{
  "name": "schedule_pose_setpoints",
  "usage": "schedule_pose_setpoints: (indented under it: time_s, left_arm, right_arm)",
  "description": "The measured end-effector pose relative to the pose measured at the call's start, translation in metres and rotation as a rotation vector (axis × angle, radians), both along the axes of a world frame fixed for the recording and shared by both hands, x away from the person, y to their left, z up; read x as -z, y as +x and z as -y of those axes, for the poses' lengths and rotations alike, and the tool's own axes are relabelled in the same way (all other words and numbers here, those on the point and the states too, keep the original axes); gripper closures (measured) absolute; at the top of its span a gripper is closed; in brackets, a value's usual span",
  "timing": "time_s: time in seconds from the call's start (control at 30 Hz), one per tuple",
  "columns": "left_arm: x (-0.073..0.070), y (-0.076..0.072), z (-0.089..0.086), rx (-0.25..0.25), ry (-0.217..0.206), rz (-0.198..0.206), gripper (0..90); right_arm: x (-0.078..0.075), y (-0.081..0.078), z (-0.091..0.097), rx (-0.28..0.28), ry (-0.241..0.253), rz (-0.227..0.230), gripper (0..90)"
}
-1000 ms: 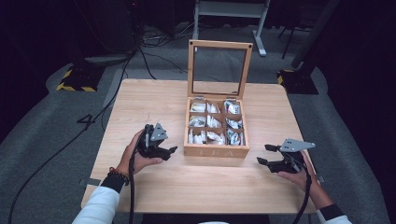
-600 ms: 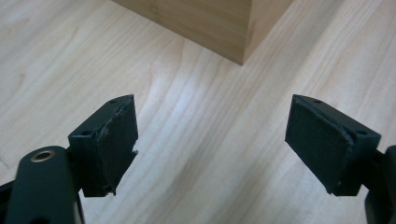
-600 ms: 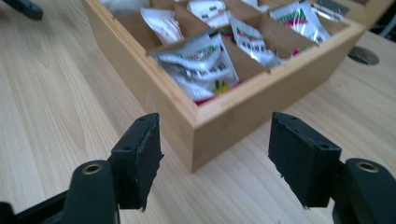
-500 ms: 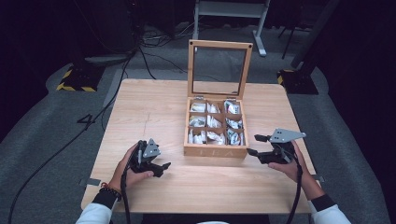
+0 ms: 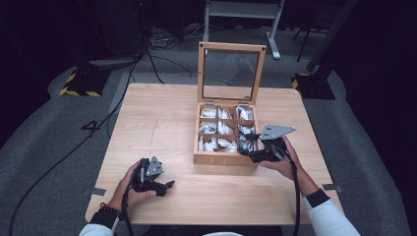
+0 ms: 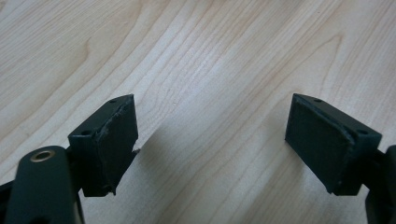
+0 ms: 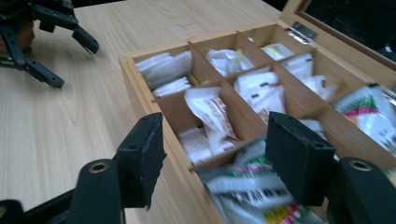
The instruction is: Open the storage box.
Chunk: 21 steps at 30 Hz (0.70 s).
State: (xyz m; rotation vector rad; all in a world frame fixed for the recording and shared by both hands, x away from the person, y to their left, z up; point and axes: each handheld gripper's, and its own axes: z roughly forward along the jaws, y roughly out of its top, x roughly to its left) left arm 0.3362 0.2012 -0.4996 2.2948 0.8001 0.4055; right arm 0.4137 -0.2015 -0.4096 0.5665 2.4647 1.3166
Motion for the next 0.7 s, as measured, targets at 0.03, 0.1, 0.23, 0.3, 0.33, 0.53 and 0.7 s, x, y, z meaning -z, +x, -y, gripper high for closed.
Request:
schedule_pose_setpoints:
  time_s: [0.03,0.1,0.23,0.3,0.33,0.53,0.7]
  left_arm:
    - [0.001,0.0,-0.001,-0.004,-0.008,-0.002,17.5]
    - [0.002,-0.001,-0.003,-0.005,-0.027,-0.004,17.5]
    - [0.004,0.002,-0.008,-0.016,-0.065,-0.055,17.1]
    - [0.004,0.002,-0.008,-0.016,-0.066,-0.053,17.1]
    - [0.004,0.002,-0.008,-0.014,-0.065,-0.053,17.1]
    - [0.004,0.002,-0.008,-0.014,-0.066,-0.052,17.2]
    - [0.004,0.002,-0.008,-0.014,-0.066,-0.052,17.2]
  right_arm:
    - [0.0,0.001,-0.005,-0.008,-0.005,0.002,38.1]
    - [0.002,0.004,-0.014,-0.025,-0.019,0.0,38.7]
    - [0.008,0.012,-0.029,-0.046,-0.038,-0.02,40.9]
    - [0.012,0.016,-0.036,-0.049,-0.065,-0.023,41.0]
    - [0.014,0.017,-0.039,-0.047,-0.076,-0.024,41.0]
    - [0.02,0.025,-0.047,-0.022,-0.121,-0.026,43.8]
    - [0.021,0.029,-0.054,-0.011,-0.164,-0.025,45.5]
